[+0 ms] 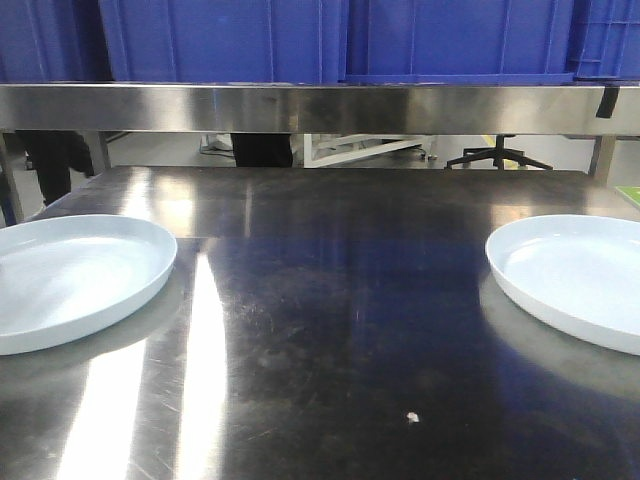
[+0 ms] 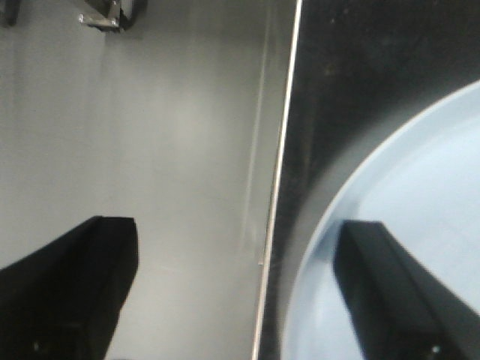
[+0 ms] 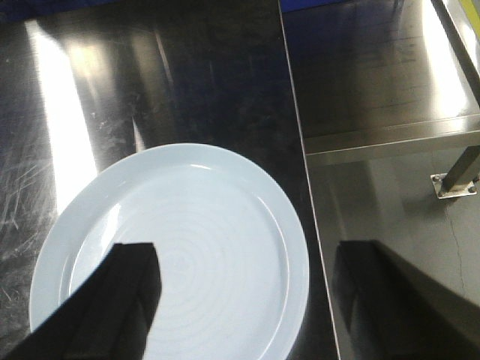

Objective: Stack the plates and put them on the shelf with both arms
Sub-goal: 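Grasp the rim of the white plate with the left gripper and lift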

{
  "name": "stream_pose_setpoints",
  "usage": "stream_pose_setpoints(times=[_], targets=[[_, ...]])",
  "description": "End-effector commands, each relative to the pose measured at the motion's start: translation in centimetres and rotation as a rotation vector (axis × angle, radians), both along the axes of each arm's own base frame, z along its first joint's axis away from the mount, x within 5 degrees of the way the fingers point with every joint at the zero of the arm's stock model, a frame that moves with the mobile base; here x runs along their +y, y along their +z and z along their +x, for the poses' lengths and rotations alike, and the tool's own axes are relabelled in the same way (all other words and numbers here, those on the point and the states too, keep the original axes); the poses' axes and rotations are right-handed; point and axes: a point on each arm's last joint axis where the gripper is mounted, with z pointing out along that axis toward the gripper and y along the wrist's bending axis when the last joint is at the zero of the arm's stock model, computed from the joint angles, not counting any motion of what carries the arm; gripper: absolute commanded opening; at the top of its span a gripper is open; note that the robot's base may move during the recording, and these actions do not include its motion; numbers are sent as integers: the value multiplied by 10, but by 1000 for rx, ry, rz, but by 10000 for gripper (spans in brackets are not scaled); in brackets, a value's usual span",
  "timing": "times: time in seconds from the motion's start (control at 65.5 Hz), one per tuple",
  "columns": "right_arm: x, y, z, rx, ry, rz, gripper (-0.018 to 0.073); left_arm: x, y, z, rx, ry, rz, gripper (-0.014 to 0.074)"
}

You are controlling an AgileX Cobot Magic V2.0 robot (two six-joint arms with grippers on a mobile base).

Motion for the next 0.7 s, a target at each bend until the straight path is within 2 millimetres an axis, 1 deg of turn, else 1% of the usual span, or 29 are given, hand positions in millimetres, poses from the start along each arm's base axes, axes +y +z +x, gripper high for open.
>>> stream_pose_setpoints(times=[0.0,0.061,0.107,0.168,0.244,0.305,0.382,0.458,0.549,0.687], targets=[[-1,17,5,-105,4,-26,586,0,14,5,-62,7,-12,581],[-1,18,5,-105,4,-26,577,0,13,5,-60,8,-14,555],[-1,17,5,-104,4,-26,568,-1,13,5,-59,11,-18,491],[-1,17,5,-104,4,-26,553,-1,13,4,-53,16,-22,309],[-1,17,5,-104,4,-26,532,-1,15,4,-47,21,-28,57],[-1,17,5,-104,4,-26,517,-3,19,5,-49,34,-51,123],[-1,17,5,-104,4,-26,500,-5,27,5,-56,51,-77,108],[-1,17,5,-104,4,-26,495,-7,41,5,-78,64,-105,103],[-1,18,5,-106,3,-26,495,-12,62,4,-130,48,-117,103],[-1,18,5,-106,3,-26,495,-28,96,1,-220,2,-152,103]])
